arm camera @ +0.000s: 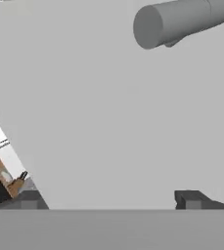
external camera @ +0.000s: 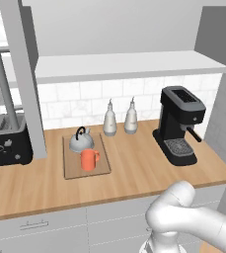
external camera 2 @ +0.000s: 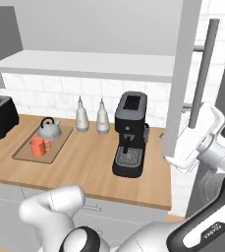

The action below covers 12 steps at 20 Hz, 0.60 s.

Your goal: Pick the kettle from the counter and place it on the tray. Then pick the mug from the cabinet and place it on the tray. Then close the cabinet doors.

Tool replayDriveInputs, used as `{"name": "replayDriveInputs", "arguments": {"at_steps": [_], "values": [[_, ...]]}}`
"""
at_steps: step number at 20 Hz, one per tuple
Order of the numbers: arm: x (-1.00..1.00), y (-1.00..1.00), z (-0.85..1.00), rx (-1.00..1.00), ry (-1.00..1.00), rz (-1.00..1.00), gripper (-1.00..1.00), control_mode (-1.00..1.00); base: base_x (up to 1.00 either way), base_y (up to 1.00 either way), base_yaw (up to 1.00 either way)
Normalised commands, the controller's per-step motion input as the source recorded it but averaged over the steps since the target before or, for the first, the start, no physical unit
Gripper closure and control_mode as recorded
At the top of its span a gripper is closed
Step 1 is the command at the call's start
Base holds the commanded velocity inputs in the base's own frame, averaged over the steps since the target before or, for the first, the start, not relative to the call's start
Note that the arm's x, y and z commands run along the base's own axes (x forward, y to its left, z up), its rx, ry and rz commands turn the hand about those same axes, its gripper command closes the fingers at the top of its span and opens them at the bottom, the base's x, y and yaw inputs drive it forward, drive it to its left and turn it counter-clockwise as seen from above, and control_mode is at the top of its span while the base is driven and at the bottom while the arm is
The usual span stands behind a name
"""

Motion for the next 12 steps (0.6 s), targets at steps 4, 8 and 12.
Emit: {"name": "replayDriveInputs", "arguments": {"at_steps": [4,8,12], "values": [[-0.21,0.73,0.35,-0.33,0.00,0.00,-1.00,-1.00,0.00,0.00,0.00],[-0.04,0.95,0.31,-0.30,0.03,0.00,-1.00,-1.00,0.00,0.00,0.00],[0.00,0.92,0.40,-0.25,0.09,0.00,-1.00,-1.00,0.00,0.00,0.00]]}}
